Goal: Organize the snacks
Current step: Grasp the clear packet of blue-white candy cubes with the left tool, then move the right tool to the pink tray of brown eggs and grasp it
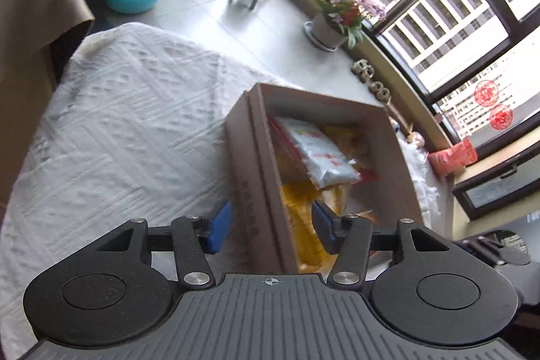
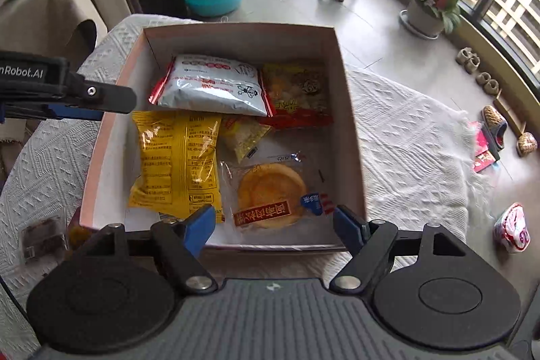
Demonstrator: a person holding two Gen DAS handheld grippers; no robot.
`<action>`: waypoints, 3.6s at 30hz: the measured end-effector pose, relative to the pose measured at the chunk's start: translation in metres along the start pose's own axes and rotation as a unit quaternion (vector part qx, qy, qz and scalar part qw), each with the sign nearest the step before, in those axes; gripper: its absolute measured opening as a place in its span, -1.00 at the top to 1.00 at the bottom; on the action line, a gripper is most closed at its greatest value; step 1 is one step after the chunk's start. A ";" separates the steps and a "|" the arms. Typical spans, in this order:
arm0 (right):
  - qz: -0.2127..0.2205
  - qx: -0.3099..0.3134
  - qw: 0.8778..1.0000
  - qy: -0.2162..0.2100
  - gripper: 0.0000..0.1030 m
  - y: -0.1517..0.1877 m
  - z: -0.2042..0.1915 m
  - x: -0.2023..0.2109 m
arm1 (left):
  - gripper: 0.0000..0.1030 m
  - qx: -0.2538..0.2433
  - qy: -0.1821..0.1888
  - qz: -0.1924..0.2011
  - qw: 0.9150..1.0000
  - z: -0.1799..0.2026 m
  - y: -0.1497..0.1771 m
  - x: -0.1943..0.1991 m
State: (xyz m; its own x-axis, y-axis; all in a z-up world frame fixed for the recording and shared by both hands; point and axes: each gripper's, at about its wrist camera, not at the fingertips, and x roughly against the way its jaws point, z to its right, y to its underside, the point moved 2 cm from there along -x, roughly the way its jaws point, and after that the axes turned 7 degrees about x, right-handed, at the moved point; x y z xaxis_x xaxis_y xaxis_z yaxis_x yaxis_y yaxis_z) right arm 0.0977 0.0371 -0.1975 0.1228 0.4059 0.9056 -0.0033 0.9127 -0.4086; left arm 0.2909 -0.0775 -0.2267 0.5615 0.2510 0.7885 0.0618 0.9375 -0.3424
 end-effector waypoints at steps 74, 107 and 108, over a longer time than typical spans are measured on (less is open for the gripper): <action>-0.046 0.106 0.992 -0.049 -0.43 0.000 -0.207 -0.018 | -0.18 -0.019 0.007 -0.142 0.990 -0.070 0.142 0.091; -0.019 0.139 0.983 -0.119 -0.78 0.050 -0.115 -0.018 | -0.25 -0.017 -0.157 -0.111 0.981 -0.003 0.192 0.039; -0.036 0.157 0.979 -0.123 -0.96 0.048 -0.122 -0.025 | -0.25 -0.013 -0.154 -0.112 0.982 -0.002 0.193 0.039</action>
State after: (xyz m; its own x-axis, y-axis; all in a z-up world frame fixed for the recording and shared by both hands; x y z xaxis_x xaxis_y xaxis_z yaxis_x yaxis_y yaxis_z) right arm 0.2159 0.0652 -0.2542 -0.1089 0.3039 0.9465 -0.3136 0.8930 -0.3228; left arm 0.3269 0.1126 -0.2629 0.2562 0.1041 0.9610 0.1789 0.9719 -0.1529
